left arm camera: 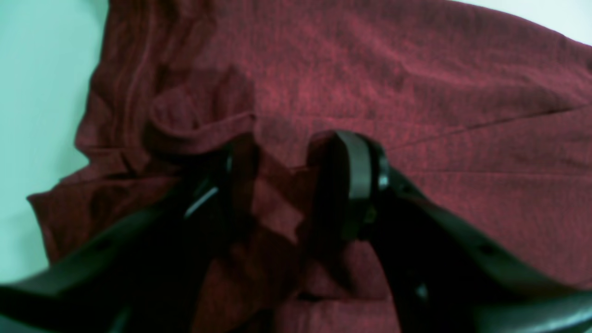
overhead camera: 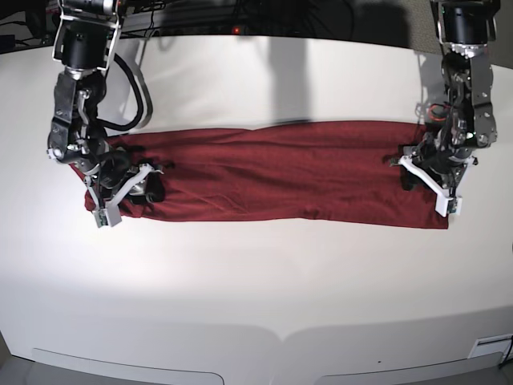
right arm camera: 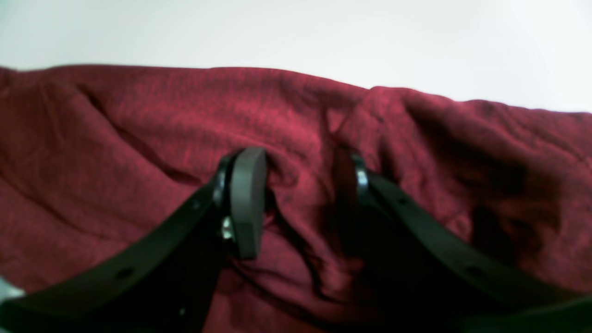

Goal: Fold the T-shirt properly
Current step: 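Grasp both ends of the red strip with both grippers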

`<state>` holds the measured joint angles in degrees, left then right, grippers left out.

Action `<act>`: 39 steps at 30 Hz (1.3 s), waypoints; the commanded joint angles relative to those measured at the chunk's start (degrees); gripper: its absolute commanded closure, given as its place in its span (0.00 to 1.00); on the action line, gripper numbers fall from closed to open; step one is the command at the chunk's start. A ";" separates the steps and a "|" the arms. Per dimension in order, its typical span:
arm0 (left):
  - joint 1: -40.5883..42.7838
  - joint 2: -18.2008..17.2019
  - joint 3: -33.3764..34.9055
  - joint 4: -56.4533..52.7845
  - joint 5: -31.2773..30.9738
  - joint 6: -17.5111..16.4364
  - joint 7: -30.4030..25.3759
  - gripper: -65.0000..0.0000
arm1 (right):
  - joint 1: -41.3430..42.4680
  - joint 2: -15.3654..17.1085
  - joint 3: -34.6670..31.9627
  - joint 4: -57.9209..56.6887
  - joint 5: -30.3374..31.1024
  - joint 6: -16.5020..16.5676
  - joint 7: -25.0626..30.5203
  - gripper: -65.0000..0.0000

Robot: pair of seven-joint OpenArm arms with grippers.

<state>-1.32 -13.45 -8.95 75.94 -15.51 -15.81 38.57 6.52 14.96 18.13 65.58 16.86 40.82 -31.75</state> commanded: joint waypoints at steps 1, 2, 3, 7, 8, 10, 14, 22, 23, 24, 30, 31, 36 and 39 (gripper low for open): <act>-1.11 -0.42 0.00 0.04 0.46 0.79 2.38 0.59 | 0.46 1.25 0.17 1.31 -0.33 -0.82 -0.87 0.62; -1.77 -0.57 0.00 0.28 0.44 0.79 2.40 0.59 | 0.44 1.31 0.17 2.27 -0.15 -0.82 -0.92 0.62; -2.51 -0.72 0.00 0.63 0.44 0.79 2.38 0.59 | 0.44 1.36 0.15 3.32 -0.15 -0.82 -1.20 0.62; -4.92 -1.66 0.00 2.47 0.46 0.76 2.62 0.59 | 0.46 1.40 0.17 7.87 0.13 -0.82 -1.84 0.62; -5.49 -1.90 0.00 2.97 0.44 0.79 2.75 0.59 | 0.46 1.40 0.17 8.94 0.79 -0.82 -2.27 0.62; -6.58 -2.19 0.00 3.87 0.46 0.79 3.17 0.59 | 0.46 1.40 0.17 10.88 2.58 -0.82 -3.52 0.62; -8.33 -2.47 0.00 4.44 0.44 0.79 3.37 0.59 | 0.44 1.38 0.17 14.36 5.05 -0.82 -6.40 0.62; -8.98 -2.47 0.00 4.48 1.14 0.79 3.69 0.59 | 0.42 1.40 0.17 17.31 6.14 -0.82 -9.29 0.62; -9.01 -2.47 0.00 4.48 1.11 0.76 3.80 0.58 | 0.42 1.40 0.17 17.31 6.14 -0.82 -9.38 0.62; -9.01 -2.47 0.00 4.48 1.11 0.76 3.78 0.53 | 0.42 1.40 0.17 17.31 6.14 -0.82 -9.46 0.62; -9.01 -2.64 -0.02 4.48 1.14 0.79 2.21 0.30 | 0.42 1.40 0.17 17.31 6.14 -0.82 -9.46 0.62; -9.01 -2.80 -0.02 4.48 1.14 0.79 2.08 0.30 | 0.42 1.40 0.17 17.33 6.16 -0.82 -9.46 0.62; -9.46 -3.13 -0.02 4.72 6.45 0.79 6.75 0.30 | 0.09 1.40 0.24 19.19 9.09 -0.82 -9.57 0.62; -9.46 -3.98 -0.02 4.92 9.84 0.81 9.25 0.30 | -0.04 1.40 0.22 22.71 10.64 -0.82 -10.27 0.62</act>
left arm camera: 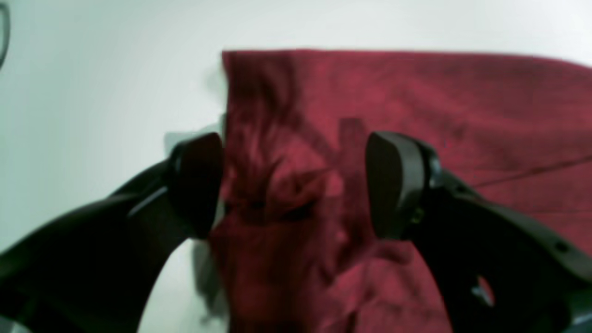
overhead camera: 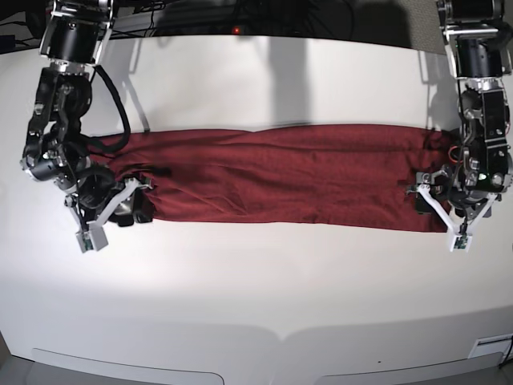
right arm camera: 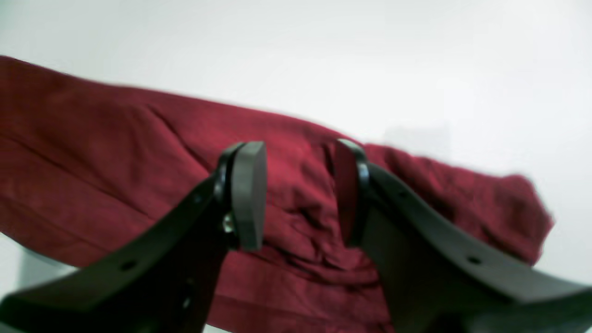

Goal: Fold the T-shirt properly
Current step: 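Grasp both ends of the red strip with both grippers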

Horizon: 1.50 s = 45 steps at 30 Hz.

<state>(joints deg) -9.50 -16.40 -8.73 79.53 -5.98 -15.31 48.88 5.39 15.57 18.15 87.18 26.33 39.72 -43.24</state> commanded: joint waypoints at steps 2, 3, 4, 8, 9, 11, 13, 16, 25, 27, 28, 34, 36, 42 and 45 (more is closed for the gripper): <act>-1.29 -2.60 -0.24 1.33 0.42 0.50 -0.68 0.30 | 1.07 0.76 0.20 3.98 1.84 0.28 0.39 0.62; -1.31 -3.52 -0.24 1.33 0.42 0.50 -0.72 0.30 | 1.09 0.76 0.20 5.33 2.73 0.28 -0.70 0.62; -1.31 -4.55 -0.24 1.33 0.33 0.50 -0.74 0.30 | 1.09 0.76 0.20 6.73 3.72 0.28 -1.99 0.62; -1.29 -9.73 -0.24 1.31 -5.66 0.44 0.13 0.30 | 1.05 0.76 0.20 11.15 7.37 0.28 -7.58 0.62; -1.29 -11.17 -0.24 1.22 -8.37 -0.33 1.09 0.30 | 1.05 0.76 0.20 11.82 7.82 0.28 -8.50 0.62; -1.53 -13.51 -0.24 0.48 -12.98 -3.76 3.69 0.30 | 0.72 0.76 0.20 12.61 8.96 0.28 -9.07 0.62; -2.19 -15.02 -0.24 -1.62 -15.37 -8.09 6.51 0.30 | 0.26 0.59 0.20 12.92 10.27 0.28 -9.09 0.62; -3.56 -17.03 -0.24 -8.15 -21.62 -13.51 6.86 0.30 | -0.20 0.15 0.20 12.92 11.82 0.28 -9.51 0.62; -13.97 -17.90 -0.24 -38.34 -39.08 -24.69 11.65 0.30 | -0.83 0.17 0.20 13.49 14.25 0.28 -11.80 0.62; -15.26 -17.88 -0.24 -42.36 -41.92 -24.69 12.96 0.30 | -0.83 0.15 0.20 14.19 15.41 0.28 -12.57 0.62; -15.37 -17.90 -0.24 -43.45 -43.36 -24.69 13.57 0.30 | -0.83 0.17 0.20 14.58 16.02 0.28 -12.90 0.62; -15.26 -17.75 -0.24 -43.98 -54.86 -24.69 22.36 0.30 | -0.83 0.17 0.20 16.59 16.15 0.28 -13.42 0.62; -15.26 -17.73 -0.24 -43.98 -58.55 -24.69 24.81 0.30 | -0.83 0.17 0.20 16.59 16.13 0.28 -13.42 0.62; -15.26 -17.75 -0.24 -43.98 -60.37 -24.69 23.47 0.30 | -0.83 0.17 0.20 16.59 16.15 0.28 -13.40 0.62; -15.26 -17.75 -0.24 -43.98 -63.32 -24.69 23.26 0.30 | -0.83 0.17 0.20 16.59 16.15 0.28 -13.40 0.62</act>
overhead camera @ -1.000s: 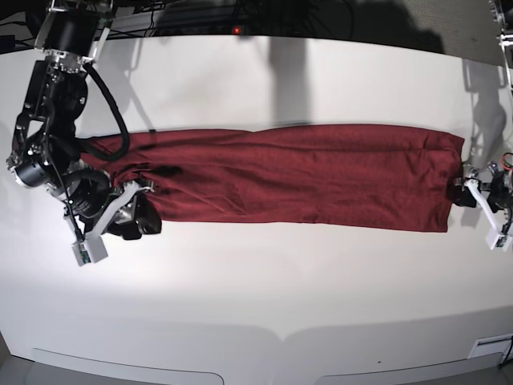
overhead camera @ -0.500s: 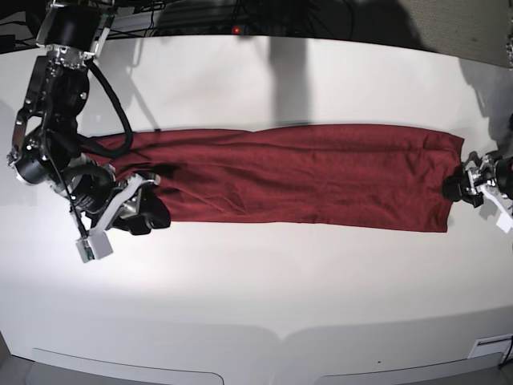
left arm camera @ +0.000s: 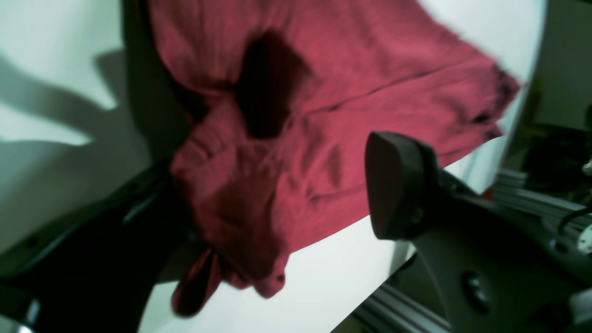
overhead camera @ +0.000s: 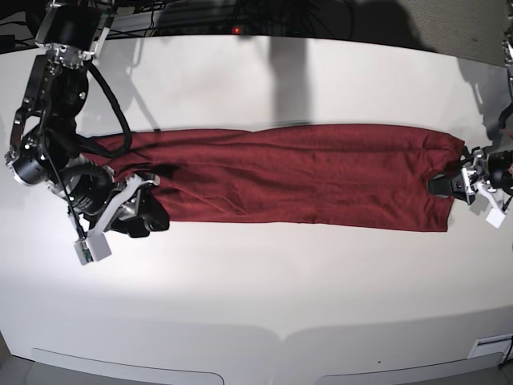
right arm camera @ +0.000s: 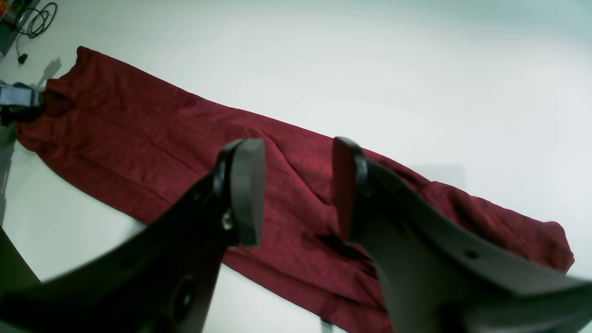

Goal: Fold the T-shirt properly
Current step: 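Grasp both ends of the red strip with both grippers, then carry the strip end with the left gripper over toward the right gripper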

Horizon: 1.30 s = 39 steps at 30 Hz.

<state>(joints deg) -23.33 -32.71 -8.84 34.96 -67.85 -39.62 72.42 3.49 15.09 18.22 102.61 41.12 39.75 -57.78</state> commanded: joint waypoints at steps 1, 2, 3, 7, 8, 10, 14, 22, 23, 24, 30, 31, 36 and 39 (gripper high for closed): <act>-1.42 -1.44 -0.13 0.59 -2.34 -0.38 -0.48 0.30 | 1.07 0.66 0.13 1.16 1.36 0.25 1.14 0.62; -1.42 -1.42 -0.13 0.59 -3.06 -0.38 -0.74 0.31 | 1.07 0.66 0.13 1.16 1.36 0.25 1.14 0.62; -1.42 -1.42 -0.13 0.59 -3.13 -0.38 -1.44 0.31 | 1.07 0.66 0.13 1.16 1.36 0.25 1.11 0.62; -1.09 -1.27 -0.13 0.59 -1.51 -0.38 -5.25 0.31 | 1.07 0.63 0.13 1.16 1.36 0.25 0.83 0.62; -0.94 -1.07 -0.13 0.59 0.15 -0.38 -6.51 0.31 | 1.07 0.63 0.13 1.16 1.38 0.25 0.72 0.62; -0.33 -0.35 -0.13 0.59 3.56 -0.38 -9.35 0.31 | 0.94 0.66 0.13 1.16 1.36 0.25 0.70 0.62; 0.44 1.81 -0.13 0.59 7.80 -0.38 -10.82 0.31 | -0.22 0.66 0.13 1.16 1.33 0.25 0.74 0.62; 0.33 2.91 -0.13 0.66 7.82 -0.38 -2.78 0.31 | -1.16 0.66 0.15 1.16 1.33 0.25 0.70 0.62; 0.35 2.78 -0.13 0.66 7.82 -0.38 -2.14 0.31 | -1.18 0.66 0.15 1.16 1.33 0.25 0.72 0.62; 0.35 2.56 -0.13 0.66 7.82 -0.38 -2.12 0.31 | -1.16 0.66 0.13 1.16 1.33 0.25 0.70 0.62; 0.33 1.16 -0.13 0.66 7.82 -0.38 -4.33 0.32 | -1.42 0.66 0.13 1.16 1.33 0.25 0.66 0.62; 0.33 1.11 -0.13 0.66 7.82 -0.38 -4.31 0.33 | -1.55 0.66 0.13 1.16 1.33 0.25 0.66 0.62; 0.33 1.11 -0.13 0.66 7.50 -0.38 -6.58 0.67 | -2.10 0.66 0.13 1.16 1.36 0.25 0.66 0.62; 0.35 1.14 -0.13 0.66 5.20 -0.38 -8.87 0.94 | -2.12 0.66 0.13 1.16 1.33 0.25 0.31 0.62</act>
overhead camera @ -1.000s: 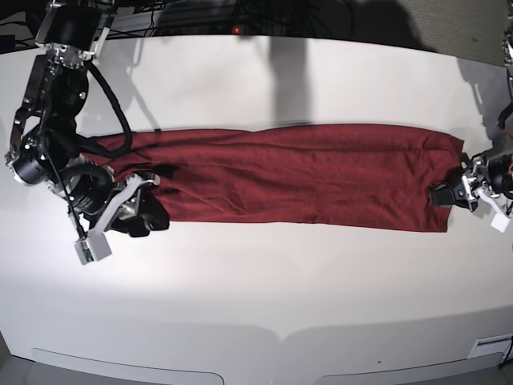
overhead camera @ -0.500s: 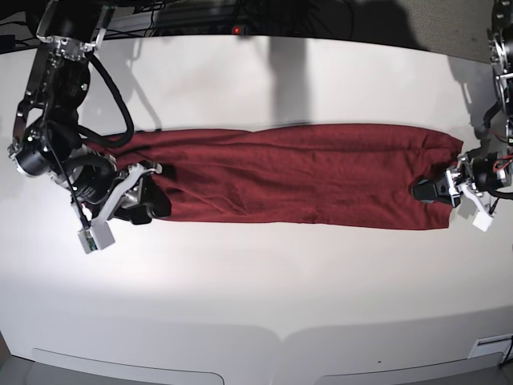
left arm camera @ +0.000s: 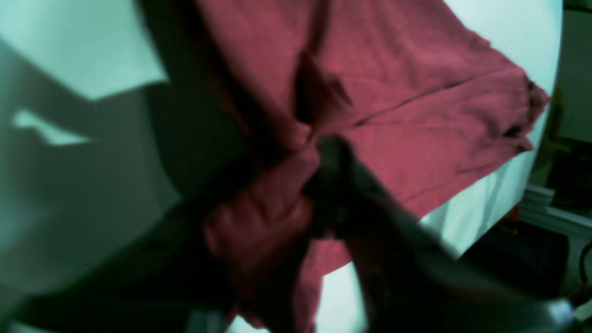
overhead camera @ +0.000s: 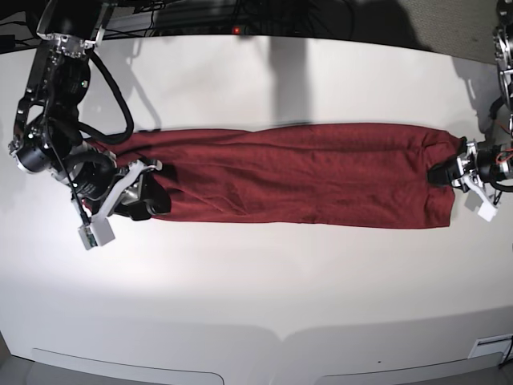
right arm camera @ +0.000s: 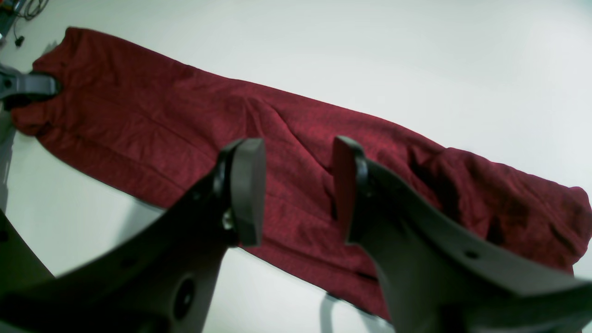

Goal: Fold the T-shirt properly
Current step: 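Carry the strip end with the left gripper over toward the right gripper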

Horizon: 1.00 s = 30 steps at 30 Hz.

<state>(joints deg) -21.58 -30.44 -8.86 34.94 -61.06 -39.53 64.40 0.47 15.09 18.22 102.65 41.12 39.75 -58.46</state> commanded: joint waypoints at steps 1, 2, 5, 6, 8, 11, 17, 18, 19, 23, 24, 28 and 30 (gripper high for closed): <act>-1.42 -1.14 -0.11 0.68 -2.51 -0.47 -1.53 0.99 | 0.90 0.66 0.13 1.11 1.33 0.25 0.87 0.62; -1.42 -1.14 -0.11 0.68 -3.39 -0.47 -1.99 1.00 | 0.90 0.66 0.13 1.11 1.33 0.25 0.66 0.62; -1.44 -1.16 -0.11 0.68 -6.16 -0.47 -2.14 1.00 | 0.72 0.66 0.13 1.11 1.36 0.25 0.52 0.62; -1.44 -1.16 -0.13 0.70 -7.32 -0.47 -2.19 1.00 | 0.59 0.66 0.13 1.11 1.36 0.25 0.55 0.62; -1.44 -0.81 -1.14 0.68 -10.67 -0.47 -1.92 1.00 | 0.33 0.61 0.13 1.11 1.36 0.25 0.59 0.62; -1.62 0.76 -5.64 0.74 -15.41 -0.47 2.78 1.00 | 0.31 0.63 0.13 1.11 1.36 0.25 0.61 0.62; -1.60 5.20 -11.69 0.83 -23.94 -0.47 15.60 1.00 | 0.33 0.63 0.13 1.11 1.33 0.25 2.36 0.62; -1.60 6.03 -11.67 0.83 -23.94 -0.47 15.60 1.00 | 0.33 0.61 0.13 1.11 1.33 0.25 2.58 0.62; -1.62 6.97 -11.67 0.83 -23.94 -0.47 15.60 1.00 | 0.33 0.63 0.13 1.11 1.33 0.25 2.80 0.62; -2.08 11.67 -11.67 0.83 -23.94 -0.47 15.60 1.00 | 0.33 0.63 0.13 1.11 1.31 0.25 3.15 0.62; -2.40 12.90 -11.67 0.83 -23.94 -0.47 15.60 1.00 | 0.31 0.63 0.13 1.11 1.31 0.25 3.13 0.62; -4.42 17.42 -11.67 0.83 -23.94 -0.47 15.60 1.00 | 0.31 0.63 0.13 1.11 1.09 0.25 3.13 0.62; -5.22 19.50 -11.67 0.83 -23.94 -0.47 15.60 1.00 | 0.31 0.63 0.13 1.11 1.09 0.25 3.13 0.62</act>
<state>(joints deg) -25.34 -10.44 -20.32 34.98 -83.26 -39.62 79.70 -0.16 15.07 18.22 102.65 40.95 39.72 -56.88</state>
